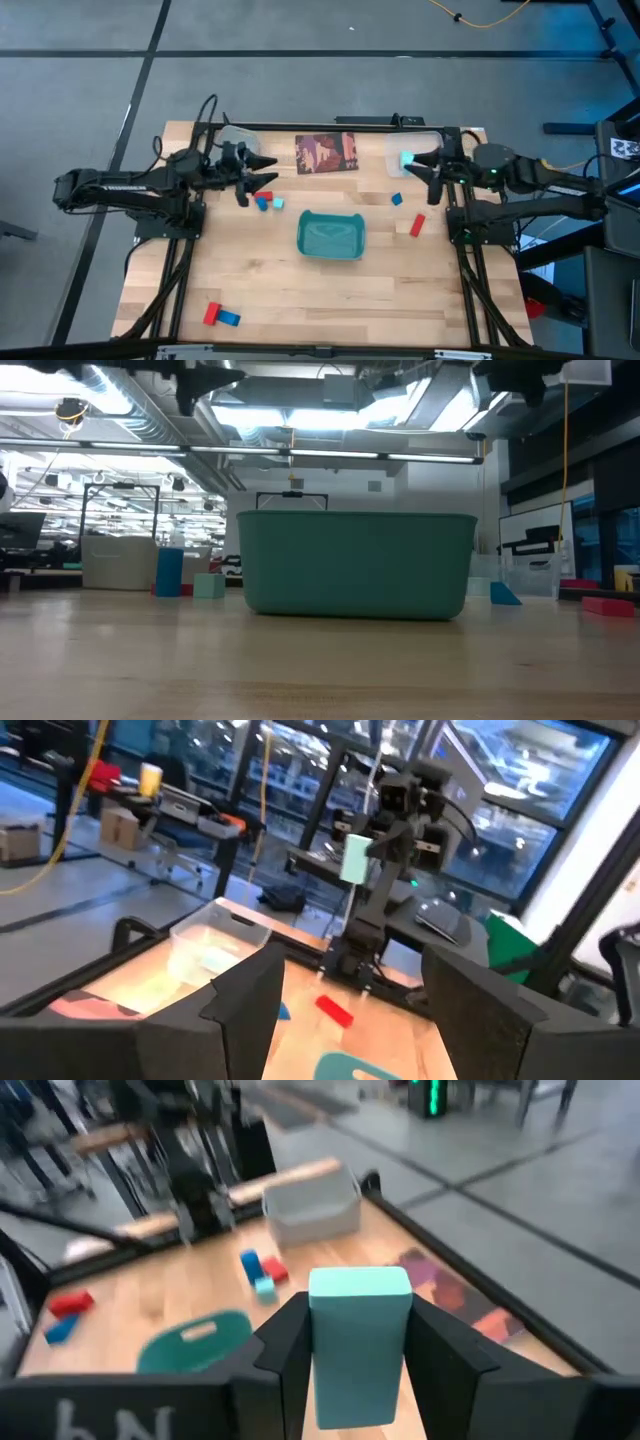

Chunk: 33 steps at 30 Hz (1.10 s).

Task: Sort & place blocks by color
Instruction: Put the rectangular blue green block into the transparent bin

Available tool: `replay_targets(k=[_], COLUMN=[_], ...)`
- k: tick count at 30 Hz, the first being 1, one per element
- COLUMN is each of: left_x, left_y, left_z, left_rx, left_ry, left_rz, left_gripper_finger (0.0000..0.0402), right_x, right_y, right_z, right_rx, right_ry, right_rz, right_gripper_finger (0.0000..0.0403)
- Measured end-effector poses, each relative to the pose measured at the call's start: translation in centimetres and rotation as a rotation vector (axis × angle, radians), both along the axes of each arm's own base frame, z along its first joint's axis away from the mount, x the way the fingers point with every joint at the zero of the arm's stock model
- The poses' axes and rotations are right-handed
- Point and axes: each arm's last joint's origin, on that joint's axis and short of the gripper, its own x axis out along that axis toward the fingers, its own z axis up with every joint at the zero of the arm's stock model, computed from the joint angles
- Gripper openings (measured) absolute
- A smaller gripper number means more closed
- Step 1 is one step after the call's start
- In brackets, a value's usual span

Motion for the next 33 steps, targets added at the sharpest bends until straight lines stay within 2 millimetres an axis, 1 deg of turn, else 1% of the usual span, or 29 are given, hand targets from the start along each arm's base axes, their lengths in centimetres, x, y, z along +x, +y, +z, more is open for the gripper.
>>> replay_targets(k=[2,6,9,14,16,18,19,23,27,30,33], left_x=[-0.7,-1.3,-1.6,-1.6,-1.6,-1.6,-1.6,-1.6,-1.6,-1.6,-1.6], left_y=[0.0,-0.1,-0.1,-0.1,-0.1,-0.1,-0.1,-0.1,0.0,0.0,0.1], left_z=[-0.3,-0.2,0.0,0.0,0.0,0.0,0.0,0.0,0.0,0.0,-0.1], left_rx=[-0.001,0.006,0.01,0.008,0.007,0.005,0.005,0.005,0.004,-0.004,-0.008], left_ry=[-0.007,-0.036,-0.051,-0.048,-0.048,-0.046,-0.045,-0.046,-0.046,-0.047,-0.048], left_rz=[0.018,0.025,0.026,0.041,0.048,0.055,0.056,0.056,0.059,0.088,0.093], left_gripper_finger=[0.023,0.023,0.023,0.023,0.023,0.023,0.023,0.023,0.023,0.023,0.023], right_x=[-0.5,-1.0,-1.1,-1.0,-0.9,-0.5,-0.3,0.7,2.1,3.2,3.8], right_y=[0.0,0.1,0.1,0.1,-0.1,-0.4,-0.7,-2.2,-4.3,-6.3,-8.5], right_z=[-0.7,-1.9,-2.1,-2.2,-2.1,-2.0,-2.0,-1.4,-1.0,-1.8,-3.4], right_rx=[-0.006,-0.011,-0.011,0.01,0.019,0.039,0.037,0.062,0.125,0.168,0.231], right_ry=[-0.063,-0.168,-0.216,-0.221,-0.231,-0.257,-0.243,-0.145,0.054,0.278,0.483], right_rz=[0.0,-0.002,-0.002,-0.006,-0.046,-0.142,-0.194,-0.41,-0.544,-0.625,-0.701], right_gripper_finger=[0.013,0.013,0.013,0.013,0.013,0.013,0.013,0.013,0.013,0.013,0.013])
